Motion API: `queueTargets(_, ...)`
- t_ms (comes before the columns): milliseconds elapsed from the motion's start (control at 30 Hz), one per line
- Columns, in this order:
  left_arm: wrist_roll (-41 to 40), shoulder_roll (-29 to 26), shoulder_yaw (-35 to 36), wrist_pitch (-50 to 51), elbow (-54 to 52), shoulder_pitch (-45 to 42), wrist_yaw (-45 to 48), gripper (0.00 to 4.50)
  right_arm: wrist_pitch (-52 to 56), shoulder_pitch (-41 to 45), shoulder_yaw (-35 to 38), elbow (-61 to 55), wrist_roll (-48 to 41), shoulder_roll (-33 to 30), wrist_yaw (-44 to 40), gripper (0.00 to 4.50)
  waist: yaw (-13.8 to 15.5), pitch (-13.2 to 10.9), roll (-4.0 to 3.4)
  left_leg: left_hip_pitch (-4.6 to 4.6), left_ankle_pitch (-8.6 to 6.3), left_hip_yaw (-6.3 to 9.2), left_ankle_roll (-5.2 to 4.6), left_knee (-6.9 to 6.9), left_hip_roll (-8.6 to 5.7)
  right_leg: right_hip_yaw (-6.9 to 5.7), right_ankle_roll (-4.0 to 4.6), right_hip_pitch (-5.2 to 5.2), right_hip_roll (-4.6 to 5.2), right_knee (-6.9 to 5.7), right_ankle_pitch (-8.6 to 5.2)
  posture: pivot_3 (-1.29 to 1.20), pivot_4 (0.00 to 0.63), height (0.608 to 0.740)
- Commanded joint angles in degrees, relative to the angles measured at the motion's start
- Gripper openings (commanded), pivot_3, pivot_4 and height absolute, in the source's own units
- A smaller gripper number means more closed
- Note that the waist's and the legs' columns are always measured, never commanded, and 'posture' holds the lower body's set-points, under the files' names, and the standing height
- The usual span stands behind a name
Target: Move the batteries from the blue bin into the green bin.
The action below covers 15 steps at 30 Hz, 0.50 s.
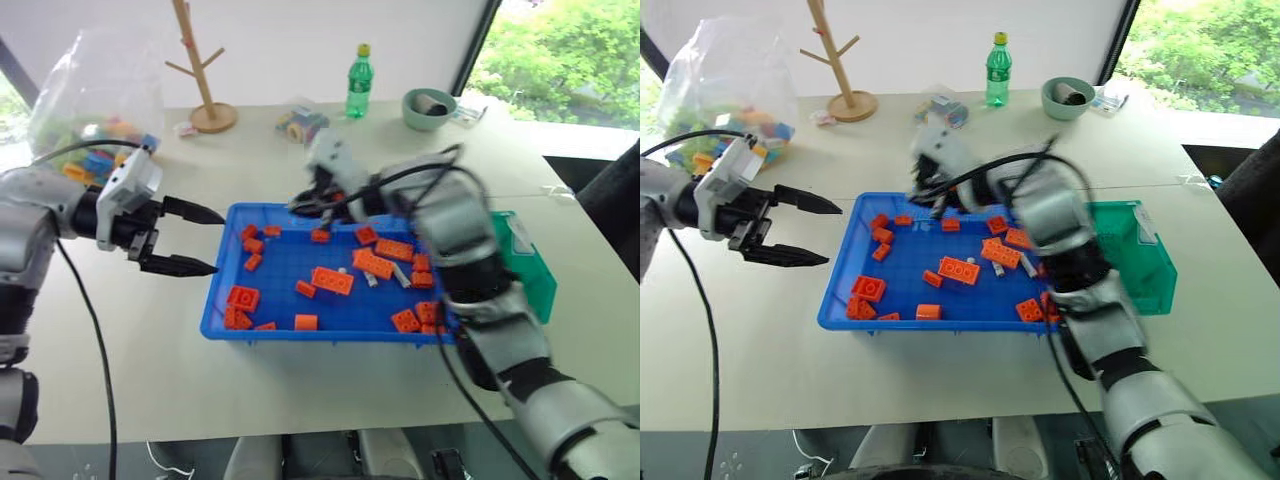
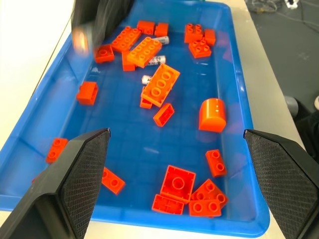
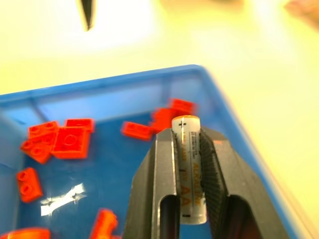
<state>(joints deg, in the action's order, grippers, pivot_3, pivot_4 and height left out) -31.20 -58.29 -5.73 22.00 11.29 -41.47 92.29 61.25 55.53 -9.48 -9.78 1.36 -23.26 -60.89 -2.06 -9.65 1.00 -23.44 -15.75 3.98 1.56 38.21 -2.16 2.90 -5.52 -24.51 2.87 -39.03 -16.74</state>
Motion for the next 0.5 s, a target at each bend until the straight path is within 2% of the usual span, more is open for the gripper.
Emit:
queueTargets(33, -1.46, 1.17, -0.41, 0.14, 0.65, -3.24, 0.21, 4.50, 7.05, -4.86, 7.22, -11.85, -1.95, -10.54, 1.34, 0.09, 0.39, 0.00, 0.01, 0.00, -0.01, 0.00, -0.01, 0.01, 0.00, 0.00, 0.00, 0.03, 0.00, 0.05, 0.00, 0.00, 0.150, 0.736)
queueTargets(133, -2.23, 3.21, -1.41, 0.33, 1.62, -5.88, 0.21, 4.50, 10.63, -14.31, 15.61, -17.50, -2.61, -23.09, 1.69, 0.09, 1.37, 0.00, 0.03, -0.01, -0.03, -0.01, -0.06, 0.02, -0.02, -0.02, 0.00, 0.08, 0.00, 0.11, 0.00, 0.00, 0.150, 0.736)
queueTargets(233, -3.67, 4.24, -2.44, 0.88, 2.20, -7.84, 0.21, 4.50, 12.30, -24.02, 22.65, -21.63, -4.05, -29.81, 2.20, 0.09, 0.99, -0.01, 0.00, -0.01, -0.06, -0.10, -0.11, 0.00, 0.00, -0.01, 0.00, 0.08, -0.02, 0.14, -0.01, 0.00, 0.150, 0.736)
queueTargets(333, -4.73, 5.83, -2.77, 1.83, 2.92, -9.86, 0.21, 4.50, 12.42, -33.84, 28.70, -24.41, -4.97, -31.87, 3.58, 0.09, 0.44, -0.01, 0.00, 0.06, -0.07, -0.19, -0.14, 0.00, 0.14, 0.07, 0.00, 0.08, -0.17, 0.07, -0.01, 0.00, 0.150, 0.736)
queueTargets(467, -4.85, 7.57, -2.75, 2.18, 3.64, -11.24, 0.21, 4.50, 12.07, -40.82, 31.60, -25.68, -6.61, -29.45, 7.34, 0.09, -0.50, -0.01, 0.00, 0.12, -0.02, -0.25, -0.22, 0.02, 0.14, 0.12, 0.00, 0.12, -0.17, -0.04, -0.01, 0.00, 0.150, 0.736)
queueTargets(500, -4.68, 7.93, -2.76, 2.17, 3.73, -11.41, 0.20, 4.50, 10.99, -41.92, 31.62, -25.25, -6.38, -28.93, 8.86, 0.59, -0.53, -0.01, 0.00, 0.14, -0.01, -0.26, -0.23, 0.03, 0.13, 0.13, -0.01, 0.14, -0.17, -0.04, -0.01, 0.00, 0.150, 0.736)
